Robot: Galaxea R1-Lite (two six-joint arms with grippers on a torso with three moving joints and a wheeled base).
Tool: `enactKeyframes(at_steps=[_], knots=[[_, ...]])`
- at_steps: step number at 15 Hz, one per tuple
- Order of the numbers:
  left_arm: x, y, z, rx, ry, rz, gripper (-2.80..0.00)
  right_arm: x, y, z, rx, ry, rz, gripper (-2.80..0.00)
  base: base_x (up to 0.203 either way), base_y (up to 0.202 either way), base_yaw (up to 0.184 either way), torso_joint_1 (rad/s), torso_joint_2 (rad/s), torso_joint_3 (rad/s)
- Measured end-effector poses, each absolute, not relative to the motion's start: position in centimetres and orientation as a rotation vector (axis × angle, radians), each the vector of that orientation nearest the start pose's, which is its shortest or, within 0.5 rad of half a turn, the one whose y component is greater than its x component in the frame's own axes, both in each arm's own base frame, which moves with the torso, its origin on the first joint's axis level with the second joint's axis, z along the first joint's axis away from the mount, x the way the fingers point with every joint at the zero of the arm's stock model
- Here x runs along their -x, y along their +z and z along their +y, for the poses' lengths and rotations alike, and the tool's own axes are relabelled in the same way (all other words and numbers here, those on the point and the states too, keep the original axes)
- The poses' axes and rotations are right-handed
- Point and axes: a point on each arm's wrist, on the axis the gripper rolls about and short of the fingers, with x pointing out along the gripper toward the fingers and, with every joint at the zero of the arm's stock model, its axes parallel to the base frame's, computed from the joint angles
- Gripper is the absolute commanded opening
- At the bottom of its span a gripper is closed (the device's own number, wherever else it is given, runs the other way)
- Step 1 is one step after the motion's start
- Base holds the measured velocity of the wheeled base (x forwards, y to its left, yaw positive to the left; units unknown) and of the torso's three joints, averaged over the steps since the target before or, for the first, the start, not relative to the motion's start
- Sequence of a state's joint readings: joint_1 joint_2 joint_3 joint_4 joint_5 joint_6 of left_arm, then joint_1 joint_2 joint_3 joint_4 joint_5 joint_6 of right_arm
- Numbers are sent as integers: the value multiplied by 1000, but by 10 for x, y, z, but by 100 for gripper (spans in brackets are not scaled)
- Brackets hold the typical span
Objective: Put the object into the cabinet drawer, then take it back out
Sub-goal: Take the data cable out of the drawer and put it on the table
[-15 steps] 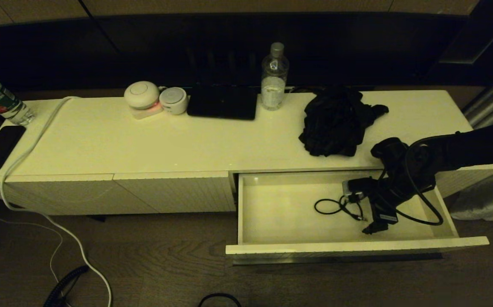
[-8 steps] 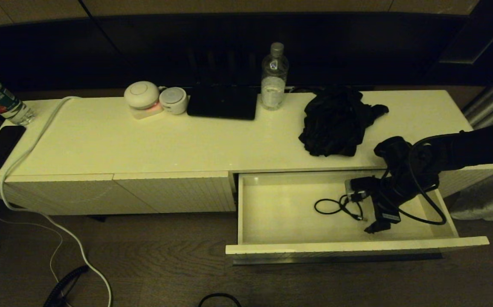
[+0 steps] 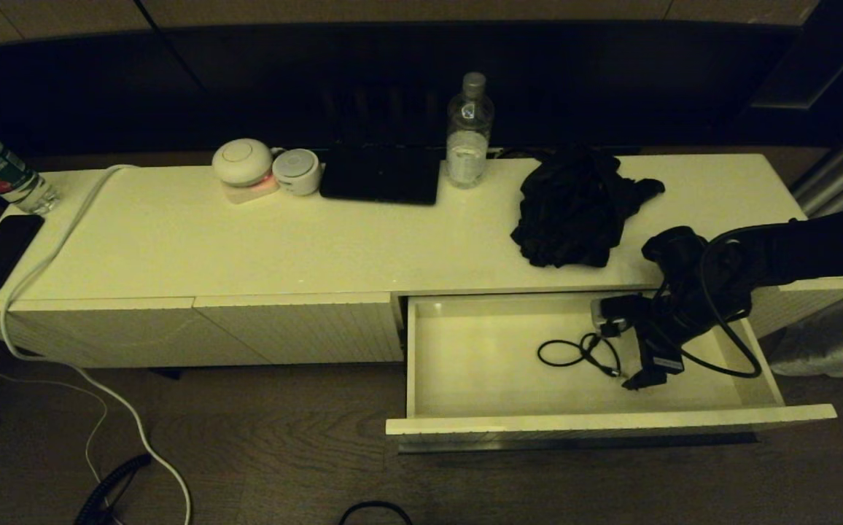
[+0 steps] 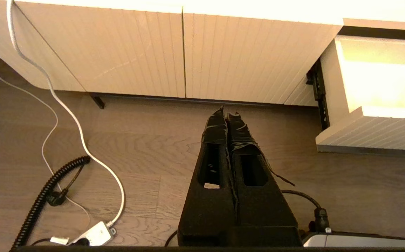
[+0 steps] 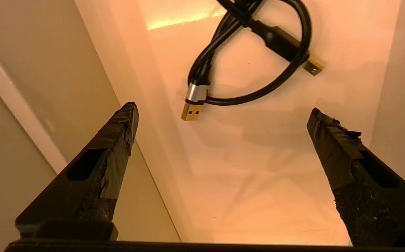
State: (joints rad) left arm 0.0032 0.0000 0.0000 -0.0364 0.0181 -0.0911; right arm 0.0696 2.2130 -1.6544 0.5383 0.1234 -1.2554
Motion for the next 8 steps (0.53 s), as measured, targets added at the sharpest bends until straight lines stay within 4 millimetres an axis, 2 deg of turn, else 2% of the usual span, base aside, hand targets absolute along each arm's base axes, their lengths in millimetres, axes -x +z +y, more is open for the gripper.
enactKeyframes(at_steps=[8], knots=[[23,79,0,91,19,-37,-280,-420,121,40,1097,839,807,0,0,0,0,0,0,0]])
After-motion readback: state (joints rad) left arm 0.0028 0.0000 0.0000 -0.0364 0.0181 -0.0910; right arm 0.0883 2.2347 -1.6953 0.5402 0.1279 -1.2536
